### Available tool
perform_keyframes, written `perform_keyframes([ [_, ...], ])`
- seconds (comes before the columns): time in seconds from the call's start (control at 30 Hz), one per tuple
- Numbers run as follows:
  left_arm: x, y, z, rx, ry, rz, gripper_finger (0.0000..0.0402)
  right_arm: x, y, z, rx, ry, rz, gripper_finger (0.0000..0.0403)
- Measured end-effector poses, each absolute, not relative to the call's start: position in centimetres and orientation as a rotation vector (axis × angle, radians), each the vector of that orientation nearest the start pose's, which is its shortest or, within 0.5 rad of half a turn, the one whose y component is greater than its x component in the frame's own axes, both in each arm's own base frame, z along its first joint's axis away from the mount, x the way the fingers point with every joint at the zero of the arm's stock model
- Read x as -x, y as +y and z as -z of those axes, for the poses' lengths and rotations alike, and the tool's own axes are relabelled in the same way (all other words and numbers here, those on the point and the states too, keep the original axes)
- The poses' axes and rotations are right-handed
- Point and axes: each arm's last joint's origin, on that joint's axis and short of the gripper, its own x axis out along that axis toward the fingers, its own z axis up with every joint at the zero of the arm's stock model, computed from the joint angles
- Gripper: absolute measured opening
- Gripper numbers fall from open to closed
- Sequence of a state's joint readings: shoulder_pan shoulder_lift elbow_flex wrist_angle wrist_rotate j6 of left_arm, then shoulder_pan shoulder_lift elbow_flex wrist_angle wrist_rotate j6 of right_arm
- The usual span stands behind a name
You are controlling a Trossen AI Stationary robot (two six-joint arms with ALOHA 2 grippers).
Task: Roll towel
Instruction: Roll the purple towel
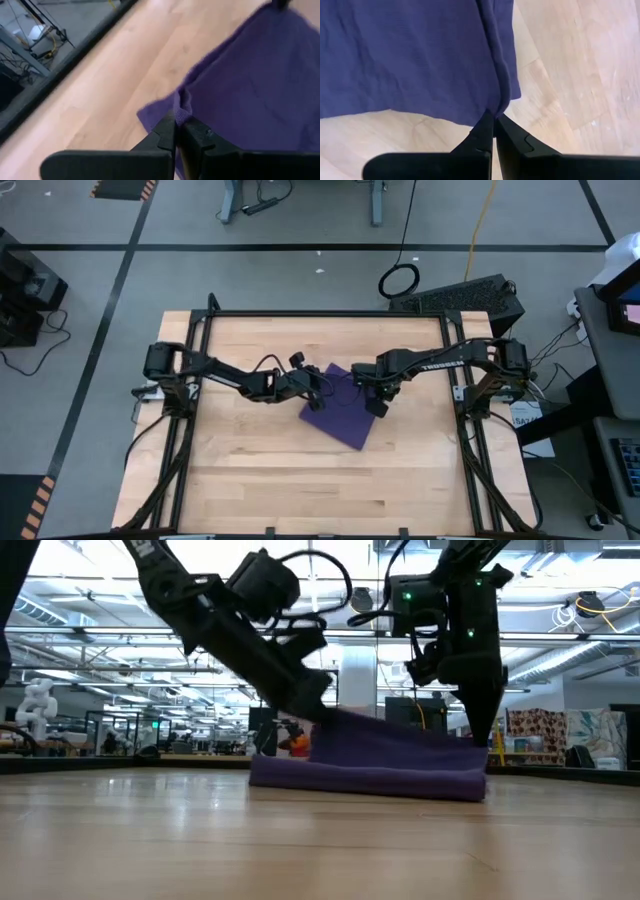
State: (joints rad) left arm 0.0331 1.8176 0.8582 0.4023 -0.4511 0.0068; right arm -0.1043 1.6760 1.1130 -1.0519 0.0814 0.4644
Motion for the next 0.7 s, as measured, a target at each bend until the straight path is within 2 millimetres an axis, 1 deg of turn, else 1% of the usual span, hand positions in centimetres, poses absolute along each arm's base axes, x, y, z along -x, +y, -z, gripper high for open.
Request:
perform_keyframes([
  [0.07, -35.5, 2.4, -13.8, -0.124, 0.550, -0.472, 0.0017, -28.0, -3.2, -18.8, -0.379, 1.555, 0.520, 0.0003],
  [0.17, -35.6, 2.5, -13.8, -0.127, 0.537, -0.496, 0.0036, -28.0, -3.2, -18.7, -0.381, 1.554, 0.522, 0.0003],
  [0.27, -35.5, 2.6, -14.0, -0.141, 0.536, -0.543, 0.0076, -28.0, -3.2, -18.6, -0.381, 1.549, 0.521, 0.0003],
  [0.37, -35.4, 2.7, -14.6, -0.140, 0.512, -0.565, 0.0131, -28.0, -3.2, -18.6, -0.381, 1.547, 0.520, 0.0004],
  [0.47, -35.4, 2.5, -14.8, -0.128, 0.505, -0.591, 0.0187, -28.0, -3.2, -18.6, -0.380, 1.547, 0.520, 0.0003],
  [0.53, -35.3, 2.4, -14.9, -0.131, 0.501, -0.602, 0.0216, -28.0, -3.2, -18.6, -0.380, 1.547, 0.520, 0.0003],
  [0.63, -35.3, 2.1, -15.1, -0.129, 0.489, -0.599, 0.0241, -28.0, -3.2, -18.6, -0.382, 1.546, 0.522, 0.0004],
  [0.7, -35.3, 2.0, -15.1, -0.132, 0.494, -0.595, 0.0245, -28.0, -3.2, -18.6, -0.384, 1.548, 0.526, 0.0004],
])
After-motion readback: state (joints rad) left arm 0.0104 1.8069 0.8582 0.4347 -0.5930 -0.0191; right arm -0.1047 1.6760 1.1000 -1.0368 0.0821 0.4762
